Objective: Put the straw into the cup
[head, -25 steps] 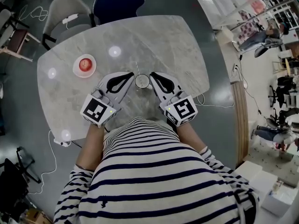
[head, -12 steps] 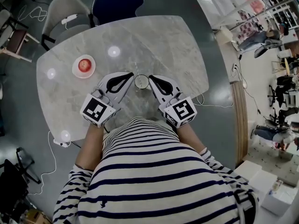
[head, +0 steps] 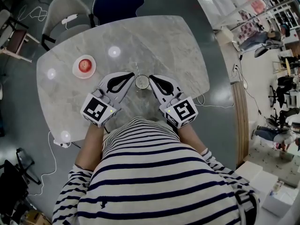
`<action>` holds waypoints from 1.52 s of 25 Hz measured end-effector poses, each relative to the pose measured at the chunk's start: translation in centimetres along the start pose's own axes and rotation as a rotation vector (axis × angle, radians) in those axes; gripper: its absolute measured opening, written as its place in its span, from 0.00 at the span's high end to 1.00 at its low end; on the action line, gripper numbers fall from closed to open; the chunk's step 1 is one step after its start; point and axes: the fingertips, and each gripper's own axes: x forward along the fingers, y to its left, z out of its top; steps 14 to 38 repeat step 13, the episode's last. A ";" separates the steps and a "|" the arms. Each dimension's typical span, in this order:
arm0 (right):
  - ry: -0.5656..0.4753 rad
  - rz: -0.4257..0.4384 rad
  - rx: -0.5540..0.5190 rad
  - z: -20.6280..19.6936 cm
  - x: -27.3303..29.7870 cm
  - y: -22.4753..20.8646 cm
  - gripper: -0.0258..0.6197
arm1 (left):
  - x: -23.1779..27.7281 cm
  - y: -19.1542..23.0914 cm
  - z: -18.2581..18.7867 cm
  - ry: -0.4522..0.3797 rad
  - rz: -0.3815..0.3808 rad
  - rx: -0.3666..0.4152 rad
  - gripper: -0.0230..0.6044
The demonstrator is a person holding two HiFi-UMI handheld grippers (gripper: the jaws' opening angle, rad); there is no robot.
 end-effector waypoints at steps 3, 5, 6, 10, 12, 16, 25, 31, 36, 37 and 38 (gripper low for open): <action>0.003 0.001 0.000 0.0 -0.1 -0.1 0.95 | 0.2 -0.1 0.1 0.000 -0.001 -0.002 0.95; 0.005 0.000 0.000 0.0 -0.2 -0.1 0.95 | 0.2 -0.1 0.1 0.003 -0.002 -0.002 0.96; 0.006 -0.001 -0.001 0.0 -0.2 -0.1 0.95 | 0.2 -0.1 0.0 0.004 -0.003 -0.003 0.96; 0.008 -0.003 0.002 0.0 -0.3 -0.2 0.95 | 0.3 -0.1 0.1 0.003 -0.003 -0.004 0.96; 0.008 -0.004 0.005 -0.1 -0.3 -0.2 0.95 | 0.3 -0.1 0.1 0.005 -0.002 -0.004 0.96; 0.008 -0.004 0.007 -0.1 -0.3 -0.2 0.95 | 0.2 -0.1 0.0 0.006 -0.001 -0.004 0.96; 0.008 -0.004 0.007 -0.1 -0.3 -0.2 0.95 | 0.2 -0.1 0.0 0.006 -0.001 -0.004 0.96; 0.008 -0.004 0.007 -0.1 -0.3 -0.2 0.95 | 0.2 -0.1 0.0 0.006 -0.001 -0.004 0.96; 0.008 -0.004 0.007 -0.1 -0.3 -0.2 0.95 | 0.2 -0.1 0.0 0.006 -0.001 -0.004 0.96; 0.008 -0.004 0.007 -0.1 -0.3 -0.2 0.95 | 0.2 -0.1 0.0 0.006 -0.001 -0.004 0.96; 0.008 -0.004 0.007 -0.1 -0.3 -0.2 0.95 | 0.2 -0.1 0.0 0.006 -0.001 -0.004 0.96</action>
